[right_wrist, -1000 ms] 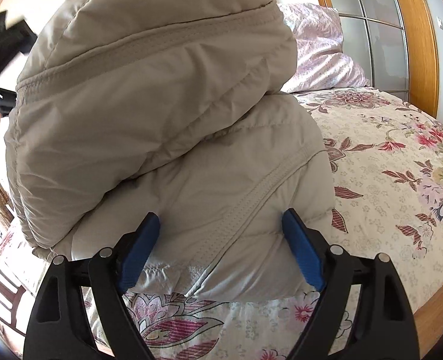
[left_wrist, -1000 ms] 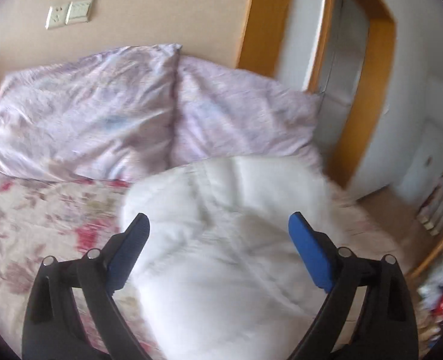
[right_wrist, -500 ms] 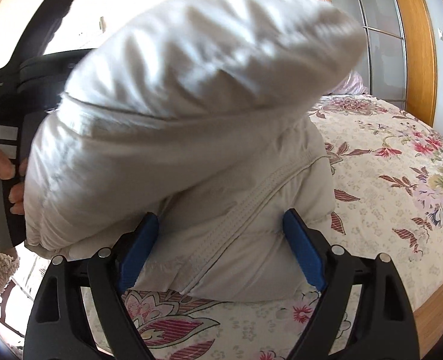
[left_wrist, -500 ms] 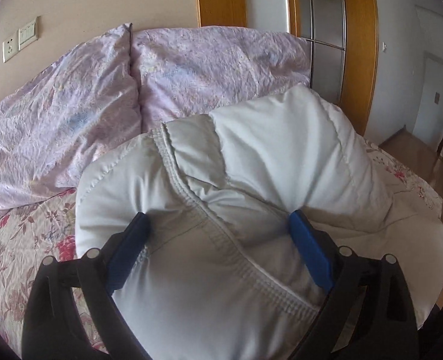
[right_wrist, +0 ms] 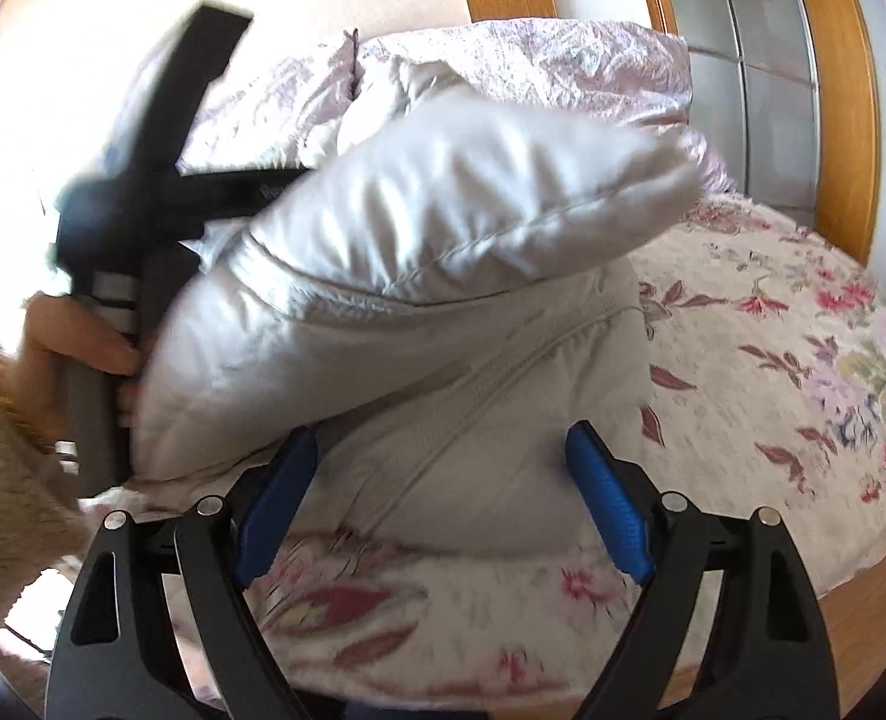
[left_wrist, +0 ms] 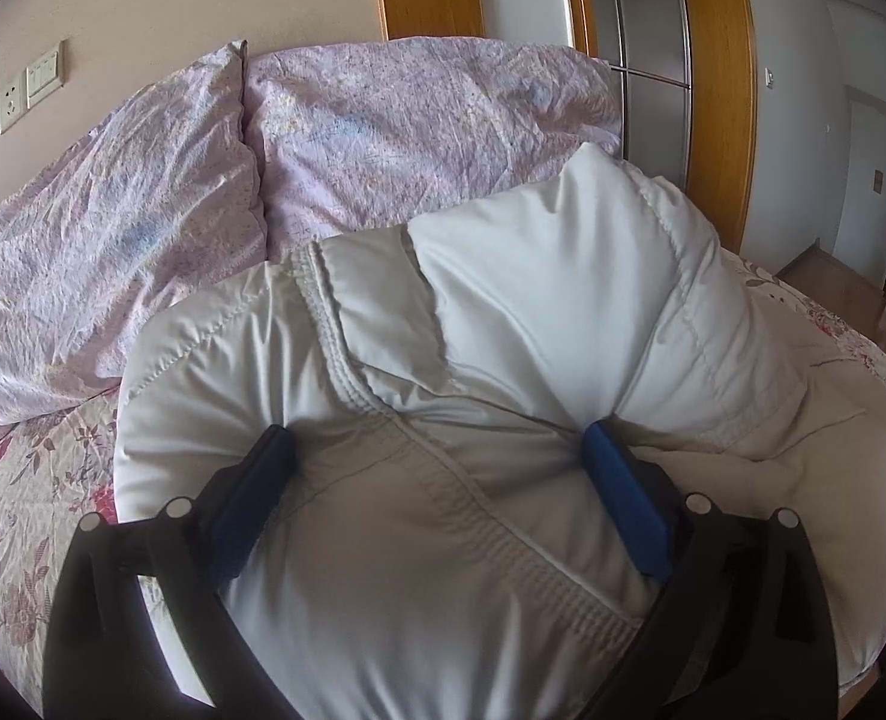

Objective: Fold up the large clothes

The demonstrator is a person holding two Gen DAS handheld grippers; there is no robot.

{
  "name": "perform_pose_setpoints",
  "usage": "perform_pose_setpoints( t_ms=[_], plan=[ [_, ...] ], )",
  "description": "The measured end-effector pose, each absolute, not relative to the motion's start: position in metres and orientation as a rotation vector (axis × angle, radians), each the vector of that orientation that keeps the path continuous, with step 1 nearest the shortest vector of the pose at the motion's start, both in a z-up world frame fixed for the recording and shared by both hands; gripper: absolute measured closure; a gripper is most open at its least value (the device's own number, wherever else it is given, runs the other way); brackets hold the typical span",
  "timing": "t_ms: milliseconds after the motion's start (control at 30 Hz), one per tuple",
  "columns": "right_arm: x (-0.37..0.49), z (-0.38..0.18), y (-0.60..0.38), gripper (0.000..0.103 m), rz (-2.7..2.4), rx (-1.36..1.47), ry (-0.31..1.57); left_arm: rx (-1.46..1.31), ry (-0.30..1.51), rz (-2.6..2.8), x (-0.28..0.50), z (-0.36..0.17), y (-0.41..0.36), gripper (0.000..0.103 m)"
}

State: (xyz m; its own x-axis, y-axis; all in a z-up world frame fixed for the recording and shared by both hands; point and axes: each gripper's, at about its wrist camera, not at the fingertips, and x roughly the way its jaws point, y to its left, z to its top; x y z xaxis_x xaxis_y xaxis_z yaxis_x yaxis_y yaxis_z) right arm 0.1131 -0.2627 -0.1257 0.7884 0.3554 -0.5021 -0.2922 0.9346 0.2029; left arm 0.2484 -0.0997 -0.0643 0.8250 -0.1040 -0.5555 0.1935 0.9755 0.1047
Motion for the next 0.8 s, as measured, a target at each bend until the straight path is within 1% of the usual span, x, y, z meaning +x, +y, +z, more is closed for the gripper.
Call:
perform_pose_setpoints(
  t_ms=[100,233,367,433,467,500,667,733,800],
  plan=[
    [0.098,-0.105,-0.284,0.021,0.431,0.201,0.530,0.140,0.571,-0.170,0.242,-0.057,-0.093,0.006],
    [0.084,-0.057,-0.288,0.026,0.487,0.193,0.409,0.051,0.544,-0.204,0.226,-0.039,-0.071,0.005],
    [0.103,-0.010,-0.263,0.038,0.483,0.124,0.381,0.025,0.475,-0.165,0.209,-0.014,-0.044,0.002],
    [0.129,0.011,-0.244,0.046,0.494,0.125,0.410,0.032,0.469,-0.116,0.209,-0.006,-0.030,0.002],
    [0.145,0.018,-0.235,0.054,0.518,0.141,0.435,0.029,0.477,-0.100,0.211,-0.005,-0.023,0.002],
    [0.158,0.023,-0.226,0.058,0.536,0.152,0.454,0.017,0.490,-0.083,0.214,-0.005,-0.015,0.002],
    [0.211,0.033,-0.190,0.073,0.487,0.107,0.519,-0.018,0.551,-0.059,0.227,-0.015,0.003,0.002],
    [0.234,0.031,-0.184,0.076,0.472,0.117,0.565,-0.010,0.557,-0.049,0.231,-0.018,0.004,0.002],
    [0.247,0.028,-0.181,0.079,0.446,0.099,0.574,0.002,0.561,-0.045,0.235,-0.021,0.002,0.002]
  ],
)
